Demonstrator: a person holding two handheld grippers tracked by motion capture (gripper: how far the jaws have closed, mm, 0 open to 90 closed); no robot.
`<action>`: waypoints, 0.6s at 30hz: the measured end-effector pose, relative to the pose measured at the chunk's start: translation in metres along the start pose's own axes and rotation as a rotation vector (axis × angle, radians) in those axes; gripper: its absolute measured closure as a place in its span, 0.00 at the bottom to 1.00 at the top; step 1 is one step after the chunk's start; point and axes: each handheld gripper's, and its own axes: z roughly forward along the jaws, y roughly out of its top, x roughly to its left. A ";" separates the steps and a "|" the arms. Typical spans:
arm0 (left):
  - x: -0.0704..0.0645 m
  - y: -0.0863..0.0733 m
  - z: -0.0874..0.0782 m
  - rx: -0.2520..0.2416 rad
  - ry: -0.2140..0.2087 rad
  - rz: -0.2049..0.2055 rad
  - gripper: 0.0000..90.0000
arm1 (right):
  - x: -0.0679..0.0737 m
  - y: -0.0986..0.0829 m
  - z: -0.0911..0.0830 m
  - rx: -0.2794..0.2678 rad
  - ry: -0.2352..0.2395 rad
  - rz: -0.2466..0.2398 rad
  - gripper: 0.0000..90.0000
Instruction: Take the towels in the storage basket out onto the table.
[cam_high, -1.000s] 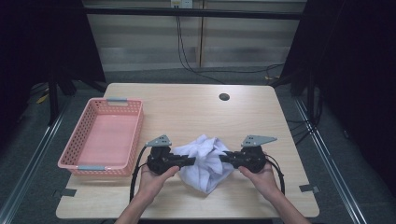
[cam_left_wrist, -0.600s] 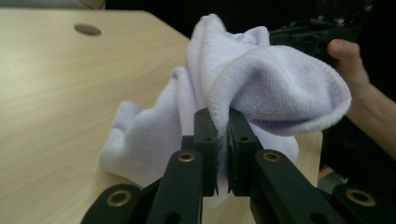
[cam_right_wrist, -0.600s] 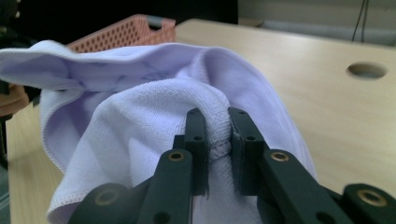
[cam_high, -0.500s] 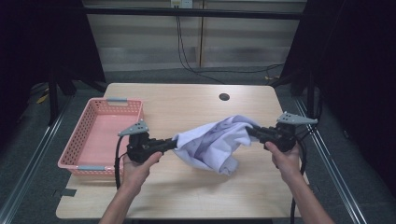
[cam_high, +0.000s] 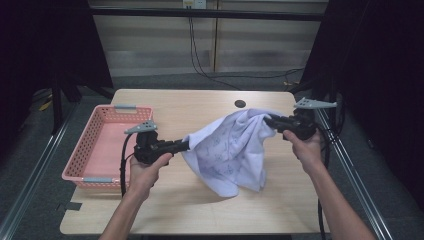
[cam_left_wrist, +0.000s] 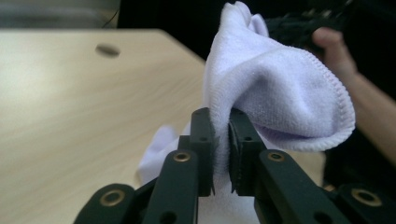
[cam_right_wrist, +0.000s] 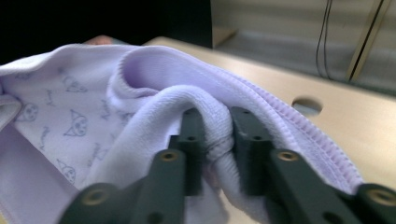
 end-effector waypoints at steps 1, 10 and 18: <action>0.005 -0.007 0.004 0.026 0.010 -0.026 0.83 | -0.002 -0.011 0.007 0.025 -0.014 0.022 0.70; 0.002 -0.021 0.002 0.049 0.021 0.007 0.66 | 0.000 -0.045 -0.003 0.029 -0.027 0.049 0.53; -0.003 -0.044 0.066 0.205 -0.031 0.051 0.55 | 0.031 -0.064 0.026 0.133 0.055 -0.024 0.43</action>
